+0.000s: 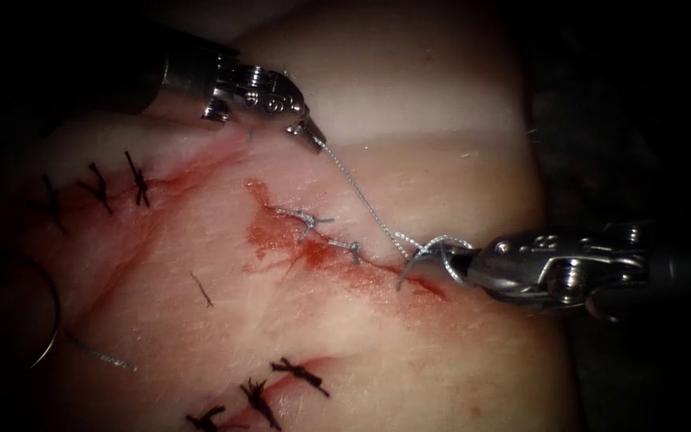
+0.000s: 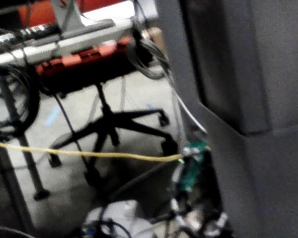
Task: Wound Closure
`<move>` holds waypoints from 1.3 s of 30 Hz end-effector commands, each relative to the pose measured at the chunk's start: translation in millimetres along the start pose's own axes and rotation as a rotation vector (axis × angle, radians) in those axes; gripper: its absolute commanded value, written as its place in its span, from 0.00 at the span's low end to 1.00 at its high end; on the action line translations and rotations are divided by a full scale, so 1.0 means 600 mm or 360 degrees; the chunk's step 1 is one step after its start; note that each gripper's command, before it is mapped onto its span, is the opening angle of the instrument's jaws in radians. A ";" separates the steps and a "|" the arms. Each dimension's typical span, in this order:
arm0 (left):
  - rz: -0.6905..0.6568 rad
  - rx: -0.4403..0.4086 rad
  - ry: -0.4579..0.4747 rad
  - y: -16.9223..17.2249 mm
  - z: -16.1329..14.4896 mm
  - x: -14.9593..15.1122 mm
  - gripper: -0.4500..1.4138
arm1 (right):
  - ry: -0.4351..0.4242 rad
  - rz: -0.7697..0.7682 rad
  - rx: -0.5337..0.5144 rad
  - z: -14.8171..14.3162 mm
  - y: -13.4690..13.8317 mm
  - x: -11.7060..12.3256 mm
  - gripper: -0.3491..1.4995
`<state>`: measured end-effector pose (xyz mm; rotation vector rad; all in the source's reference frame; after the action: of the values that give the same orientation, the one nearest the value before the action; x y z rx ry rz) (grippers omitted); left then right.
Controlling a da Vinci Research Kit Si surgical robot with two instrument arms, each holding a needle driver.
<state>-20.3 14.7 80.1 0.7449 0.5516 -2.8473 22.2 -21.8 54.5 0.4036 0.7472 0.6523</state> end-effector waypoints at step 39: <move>-0.1176 0.1226 -0.0614 -0.0175 -0.0006 0.0010 0.00 | -0.0261 -0.0290 0.0341 0.0037 -0.0124 -0.0100 0.00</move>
<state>-22.8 24.5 82.3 -0.0372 -0.5345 -3.7525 22.6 -31.0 54.8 0.5752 0.6859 0.3647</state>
